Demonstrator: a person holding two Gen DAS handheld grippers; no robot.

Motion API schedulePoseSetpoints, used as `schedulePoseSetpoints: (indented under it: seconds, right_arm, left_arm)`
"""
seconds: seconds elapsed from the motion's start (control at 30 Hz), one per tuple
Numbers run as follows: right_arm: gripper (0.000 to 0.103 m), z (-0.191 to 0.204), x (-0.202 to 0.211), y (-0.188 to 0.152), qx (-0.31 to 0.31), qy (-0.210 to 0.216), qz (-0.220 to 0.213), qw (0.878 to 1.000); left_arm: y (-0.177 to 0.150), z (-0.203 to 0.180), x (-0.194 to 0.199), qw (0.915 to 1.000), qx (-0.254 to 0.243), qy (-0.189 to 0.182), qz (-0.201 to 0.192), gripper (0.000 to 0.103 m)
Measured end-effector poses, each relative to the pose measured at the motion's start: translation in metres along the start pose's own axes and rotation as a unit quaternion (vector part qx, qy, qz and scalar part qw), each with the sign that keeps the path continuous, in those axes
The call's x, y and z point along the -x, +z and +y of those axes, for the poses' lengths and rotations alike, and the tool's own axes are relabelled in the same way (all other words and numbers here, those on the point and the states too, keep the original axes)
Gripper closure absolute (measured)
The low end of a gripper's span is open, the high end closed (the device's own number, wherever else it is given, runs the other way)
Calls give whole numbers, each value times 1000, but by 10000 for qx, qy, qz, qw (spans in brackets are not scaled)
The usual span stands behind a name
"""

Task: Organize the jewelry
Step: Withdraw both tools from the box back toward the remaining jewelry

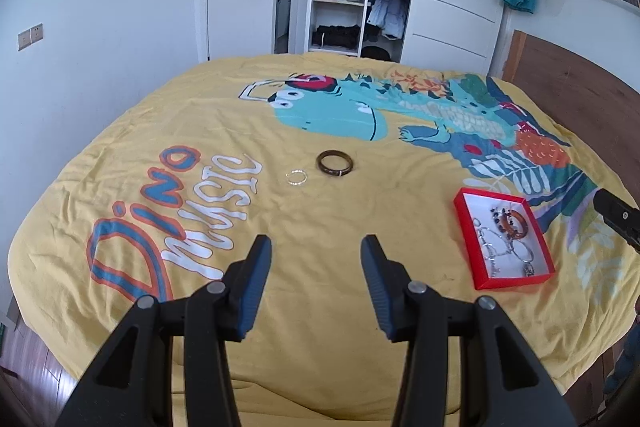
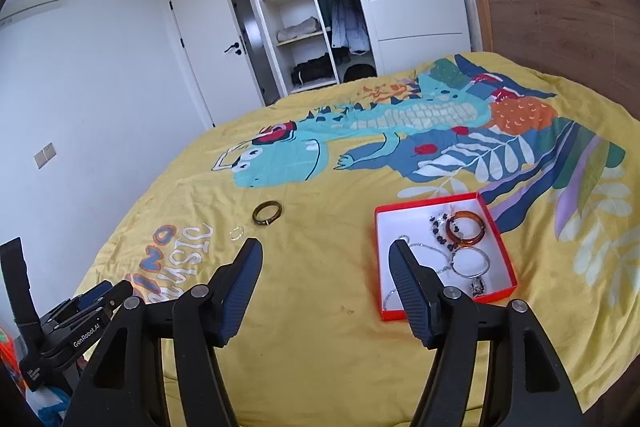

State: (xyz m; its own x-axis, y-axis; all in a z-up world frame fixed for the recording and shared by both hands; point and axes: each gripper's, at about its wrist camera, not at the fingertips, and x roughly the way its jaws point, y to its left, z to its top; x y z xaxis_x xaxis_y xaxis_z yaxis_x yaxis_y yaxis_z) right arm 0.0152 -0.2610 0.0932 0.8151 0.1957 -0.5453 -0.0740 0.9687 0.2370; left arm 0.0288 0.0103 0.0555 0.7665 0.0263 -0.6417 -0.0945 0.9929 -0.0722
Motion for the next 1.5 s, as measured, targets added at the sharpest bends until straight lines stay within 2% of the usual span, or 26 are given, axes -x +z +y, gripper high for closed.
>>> schedulePoseSetpoints:
  seconds: [0.4,0.87,1.27,1.5]
  right_arm:
    - [35,18,-47,-6,292,160,261,9991]
    - [35,30,-123,-10,590,355,793,9945]
    - [35,38,-197,15,781,677,1001,9896]
    - [35,43,-246,33,841,833,1055,9874]
  left_arm:
    - [0,24,-36,9991,138,177,349,59]
    - [14,63,-105,9955,490,444,679,59]
    - [45,75,-182,9927,673,534,841,59]
    - [65,73,-233,9924,749,287,932,59]
